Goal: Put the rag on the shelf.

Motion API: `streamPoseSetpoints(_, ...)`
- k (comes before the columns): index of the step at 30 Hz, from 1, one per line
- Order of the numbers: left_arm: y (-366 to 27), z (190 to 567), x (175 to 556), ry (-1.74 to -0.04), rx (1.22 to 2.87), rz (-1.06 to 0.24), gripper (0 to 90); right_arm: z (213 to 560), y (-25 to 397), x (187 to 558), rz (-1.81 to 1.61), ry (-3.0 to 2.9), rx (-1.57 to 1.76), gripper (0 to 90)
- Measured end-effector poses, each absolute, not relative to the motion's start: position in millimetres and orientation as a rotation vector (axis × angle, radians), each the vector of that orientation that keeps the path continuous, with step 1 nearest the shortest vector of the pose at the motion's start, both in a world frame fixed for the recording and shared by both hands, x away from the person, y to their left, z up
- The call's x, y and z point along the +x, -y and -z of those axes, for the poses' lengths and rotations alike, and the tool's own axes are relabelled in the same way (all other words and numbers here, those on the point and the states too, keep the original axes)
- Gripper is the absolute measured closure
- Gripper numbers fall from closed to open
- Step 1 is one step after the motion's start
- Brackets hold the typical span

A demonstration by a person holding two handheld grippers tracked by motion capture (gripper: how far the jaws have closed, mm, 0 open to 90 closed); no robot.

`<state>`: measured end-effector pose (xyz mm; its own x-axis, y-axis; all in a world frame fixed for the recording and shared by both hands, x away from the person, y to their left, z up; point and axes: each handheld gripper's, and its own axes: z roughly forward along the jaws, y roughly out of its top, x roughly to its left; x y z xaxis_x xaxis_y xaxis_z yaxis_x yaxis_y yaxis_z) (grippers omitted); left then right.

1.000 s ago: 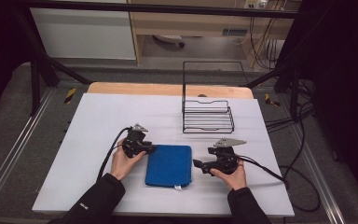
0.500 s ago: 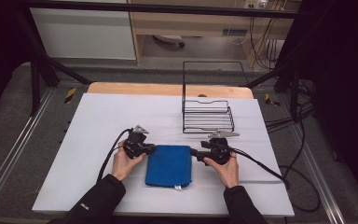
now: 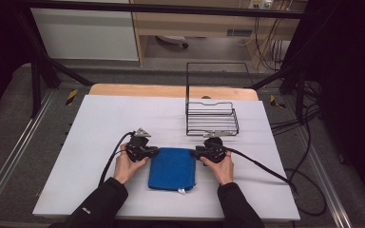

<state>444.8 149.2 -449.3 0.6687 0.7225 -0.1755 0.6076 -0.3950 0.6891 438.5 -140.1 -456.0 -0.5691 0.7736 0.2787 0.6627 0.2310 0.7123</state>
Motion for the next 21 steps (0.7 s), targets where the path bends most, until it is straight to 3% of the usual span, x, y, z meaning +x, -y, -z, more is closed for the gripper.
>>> streamPoseSetpoints(10, -150.6, 449.4, 445.4, -1.019, 2.124, -0.181, 82.7, 457.6, 138.0, 438.7, -1.283, -2.38, 1.471, 82.1)
streamPoseSetpoints(21, -158.5, 442.2, 443.9, -1.024, 2.066, -0.126, 86.3, 453.7, 138.6, 432.4, -1.311, -2.368, 1.469, 85.0)
